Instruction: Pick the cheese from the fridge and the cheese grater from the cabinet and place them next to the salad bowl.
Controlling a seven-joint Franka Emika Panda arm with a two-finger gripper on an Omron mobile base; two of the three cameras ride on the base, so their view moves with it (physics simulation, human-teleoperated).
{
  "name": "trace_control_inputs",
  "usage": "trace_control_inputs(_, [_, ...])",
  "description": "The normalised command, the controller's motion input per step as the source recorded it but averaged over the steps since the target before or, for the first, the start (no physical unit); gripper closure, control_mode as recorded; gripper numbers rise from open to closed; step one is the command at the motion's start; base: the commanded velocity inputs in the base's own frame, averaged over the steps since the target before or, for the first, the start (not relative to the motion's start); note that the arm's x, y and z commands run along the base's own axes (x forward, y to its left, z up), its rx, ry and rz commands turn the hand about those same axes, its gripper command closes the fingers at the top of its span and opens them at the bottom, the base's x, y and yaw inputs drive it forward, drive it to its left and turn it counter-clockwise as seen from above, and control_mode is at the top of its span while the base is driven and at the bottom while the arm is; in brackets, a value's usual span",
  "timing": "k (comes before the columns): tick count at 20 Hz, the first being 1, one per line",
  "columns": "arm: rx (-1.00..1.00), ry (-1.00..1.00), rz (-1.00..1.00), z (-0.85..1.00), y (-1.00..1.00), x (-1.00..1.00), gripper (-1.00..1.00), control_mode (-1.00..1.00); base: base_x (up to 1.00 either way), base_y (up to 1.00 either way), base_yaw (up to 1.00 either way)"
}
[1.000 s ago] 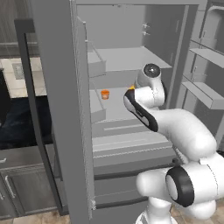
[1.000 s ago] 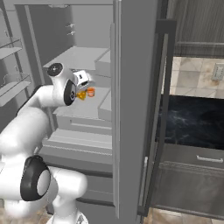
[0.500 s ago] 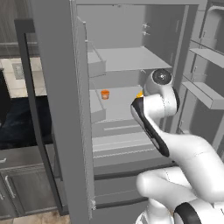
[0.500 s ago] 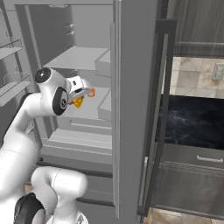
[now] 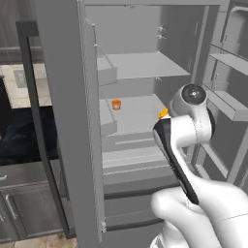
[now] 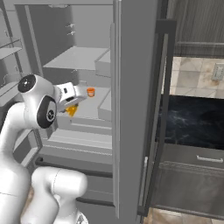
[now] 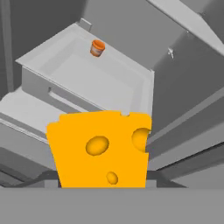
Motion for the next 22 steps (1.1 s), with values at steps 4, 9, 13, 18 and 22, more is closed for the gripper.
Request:
trace_control_inputs(4, [0.00,0.00,-0.01,0.02,-0.02,-0.68,1.00,-1.00,0.00,0.00,0.00])
trace_control_inputs(9, [0.00,-0.02,0.00,0.00,-0.01,-0.55,1.00,-1.00,0.00,0.00,0.00])
trace_control_inputs(13, [0.00,0.00,0.00,0.00,0.00,-0.09,1.00,-1.00,0.00,0.00,0.00])
trace_control_inputs(18, [0.00,-0.01,0.00,0.00,-0.01,-0.12,1.00,-1.00,0.00,0.00,0.00])
trace_control_inputs(22, [0.00,-0.03,0.00,-0.03,-0.04,-0.28,1.00,1.00,-0.42,-0.02,-0.01])
